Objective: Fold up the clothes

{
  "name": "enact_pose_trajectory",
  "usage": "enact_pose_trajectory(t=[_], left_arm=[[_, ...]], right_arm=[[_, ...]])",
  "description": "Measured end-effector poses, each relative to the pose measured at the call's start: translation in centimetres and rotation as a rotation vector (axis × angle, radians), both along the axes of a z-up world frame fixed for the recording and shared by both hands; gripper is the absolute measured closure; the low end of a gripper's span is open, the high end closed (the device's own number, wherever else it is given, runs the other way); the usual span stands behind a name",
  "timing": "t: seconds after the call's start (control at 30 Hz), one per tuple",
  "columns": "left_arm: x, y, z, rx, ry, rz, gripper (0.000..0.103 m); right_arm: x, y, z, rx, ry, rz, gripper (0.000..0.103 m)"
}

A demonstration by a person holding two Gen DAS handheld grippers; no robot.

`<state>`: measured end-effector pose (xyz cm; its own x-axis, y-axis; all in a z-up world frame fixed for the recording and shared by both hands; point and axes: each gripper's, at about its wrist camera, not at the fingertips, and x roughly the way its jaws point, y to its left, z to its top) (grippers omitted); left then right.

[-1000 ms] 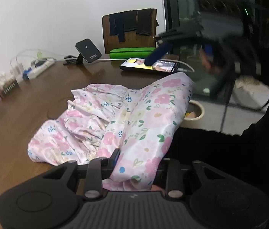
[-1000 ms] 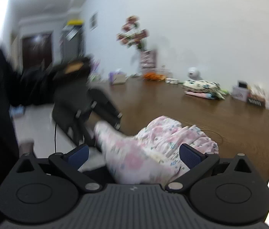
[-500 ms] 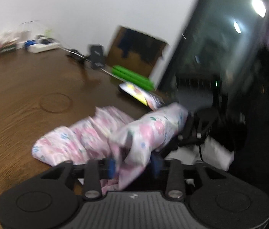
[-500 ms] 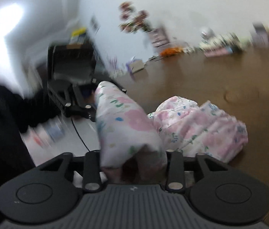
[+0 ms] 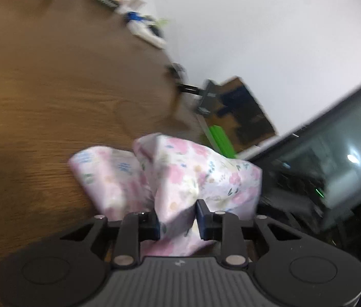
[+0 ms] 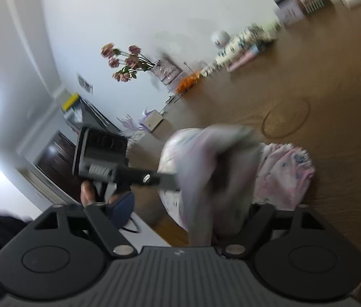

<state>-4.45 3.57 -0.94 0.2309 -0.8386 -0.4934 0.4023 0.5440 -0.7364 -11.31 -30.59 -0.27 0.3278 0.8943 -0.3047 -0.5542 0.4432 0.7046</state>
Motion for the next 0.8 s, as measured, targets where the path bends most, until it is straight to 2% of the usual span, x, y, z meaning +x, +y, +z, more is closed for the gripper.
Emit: enact_pose_trajectory(t=[0.03,0.1,0.17,0.2,0.23,0.27,0.3,0.33,0.43,0.5,0.57,0.6,0.7,0.73,0.8], left_arm=[[0.2,0.0,-0.3,0.007,0.013,0.020,0.079],[0.6,0.2,-0.6,-0.007,0.049,0.040,0.080],[0.5,0.3,-0.3,-0.004,0.045,0.053,0.080],[0.3,0.3,0.0,-0.003,0.026,0.059,0.081],[0.1,0.4,0.0,-0.003,0.016,0.067,0.081],[-0.1,0.5,0.0,-0.004,0.012,0.077,0.081],[-0.1,0.8,-0.3,-0.011,0.025,0.097,0.082],[-0.2,1.0,-0.5,-0.019,0.040,0.115,0.082],[-0.9,1.4,-0.4,-0.016,0.045,0.145,0.082],[-1.6,1.0,0.4,0.019,0.000,0.144,0.082],[-2.2,0.7,1.4,0.051,-0.056,0.145,0.076],[-2.5,1.0,1.8,0.065,-0.091,0.164,0.068],[-3.0,1.4,2.7,0.136,-0.190,0.242,0.034],[-2.7,1.1,2.8,0.163,-0.199,0.264,0.030],[-1.6,0.7,2.4,0.195,-0.171,0.271,0.029]], right_arm=[[-0.7,0.0,-0.2,-0.012,-0.033,0.000,0.022],[-1.8,-0.7,-0.7,0.027,-0.050,-0.026,0.022],[-2.6,-1.4,-1.4,0.078,-0.056,-0.075,0.029],[-2.5,-1.4,-1.8,0.091,-0.029,-0.109,0.040],[-2.3,-1.3,-2.2,0.095,0.011,-0.134,0.056],[-1.9,-1.0,-2.6,0.092,0.037,-0.150,0.065],[-1.5,-0.7,-3.0,0.090,0.062,-0.166,0.085],[-1.3,-0.8,-3.4,0.102,0.111,-0.185,0.090],[-0.8,-1.0,-4.2,0.153,0.250,-0.222,0.092],[-0.5,-0.9,-4.1,0.153,0.313,-0.245,0.093],[-0.3,-0.6,-4.3,0.157,0.358,-0.261,0.093],[-0.3,-0.5,-4.5,0.158,0.370,-0.264,0.093],[-0.3,-0.3,-5.3,0.162,0.409,-0.286,0.093],[-0.3,-0.1,-5.5,0.173,0.419,-0.287,0.093],[-0.4,0.0,-5.4,0.171,0.412,-0.292,0.091]])
